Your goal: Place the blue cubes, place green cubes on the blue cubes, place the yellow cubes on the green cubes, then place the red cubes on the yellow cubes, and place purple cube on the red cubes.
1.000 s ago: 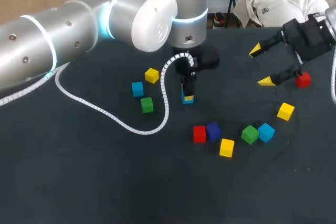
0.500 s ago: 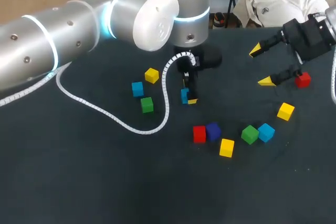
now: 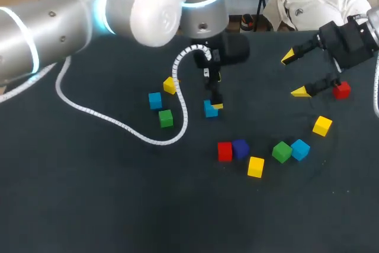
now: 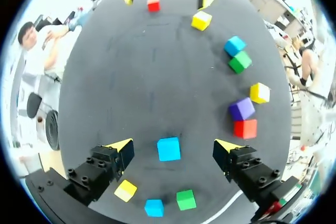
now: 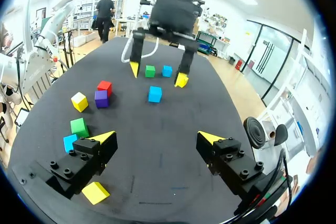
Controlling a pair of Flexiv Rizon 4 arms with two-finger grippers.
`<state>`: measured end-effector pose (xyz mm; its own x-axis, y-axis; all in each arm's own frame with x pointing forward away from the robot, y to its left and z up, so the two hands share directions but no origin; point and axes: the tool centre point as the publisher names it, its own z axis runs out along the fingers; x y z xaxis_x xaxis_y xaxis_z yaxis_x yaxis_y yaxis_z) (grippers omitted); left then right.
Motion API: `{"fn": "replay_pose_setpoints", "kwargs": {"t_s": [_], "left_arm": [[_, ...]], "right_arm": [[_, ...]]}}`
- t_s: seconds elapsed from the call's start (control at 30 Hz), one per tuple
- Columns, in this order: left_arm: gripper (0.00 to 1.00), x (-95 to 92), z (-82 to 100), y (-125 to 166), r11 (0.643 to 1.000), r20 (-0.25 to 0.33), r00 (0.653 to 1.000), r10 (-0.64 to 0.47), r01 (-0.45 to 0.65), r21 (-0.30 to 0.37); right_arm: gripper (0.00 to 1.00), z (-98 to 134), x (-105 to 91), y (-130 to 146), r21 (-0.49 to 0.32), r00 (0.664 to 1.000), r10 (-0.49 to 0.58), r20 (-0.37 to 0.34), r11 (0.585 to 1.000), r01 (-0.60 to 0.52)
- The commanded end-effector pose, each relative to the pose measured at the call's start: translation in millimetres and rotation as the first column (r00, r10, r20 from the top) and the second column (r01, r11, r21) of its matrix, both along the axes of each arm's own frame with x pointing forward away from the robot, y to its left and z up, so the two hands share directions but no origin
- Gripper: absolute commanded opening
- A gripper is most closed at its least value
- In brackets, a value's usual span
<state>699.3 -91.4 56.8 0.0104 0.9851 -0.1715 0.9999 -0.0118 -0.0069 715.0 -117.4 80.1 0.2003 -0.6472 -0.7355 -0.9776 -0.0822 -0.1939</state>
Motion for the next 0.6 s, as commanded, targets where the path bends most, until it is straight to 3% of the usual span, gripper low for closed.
{"fn": "replay_pose_setpoints", "kwargs": {"t_s": [0.03,0.23,0.6], "left_arm": [[1.00,-24.5,12.3,20.6,0.994,0.079,0.997,-0.017,0.026,-0.111],[1.00,-30.4,19.7,34.7,0.983,0.102,0.991,-0.083,0.098,-0.155],[1.00,-17.6,19.9,62.2,0.946,0.043,0.996,-0.081,0.091,-0.311]], "right_arm": [[1.00,-0.5,0.2,0.1,0.002,1.000,0.000,0.001,1.000,0.000],[1.00,-0.5,0.2,0.1,0.002,1.000,0.000,0.001,1.000,0.000],[1.00,-0.5,0.2,0.1,0.002,1.000,0.000,0.001,1.000,0.000]]}}
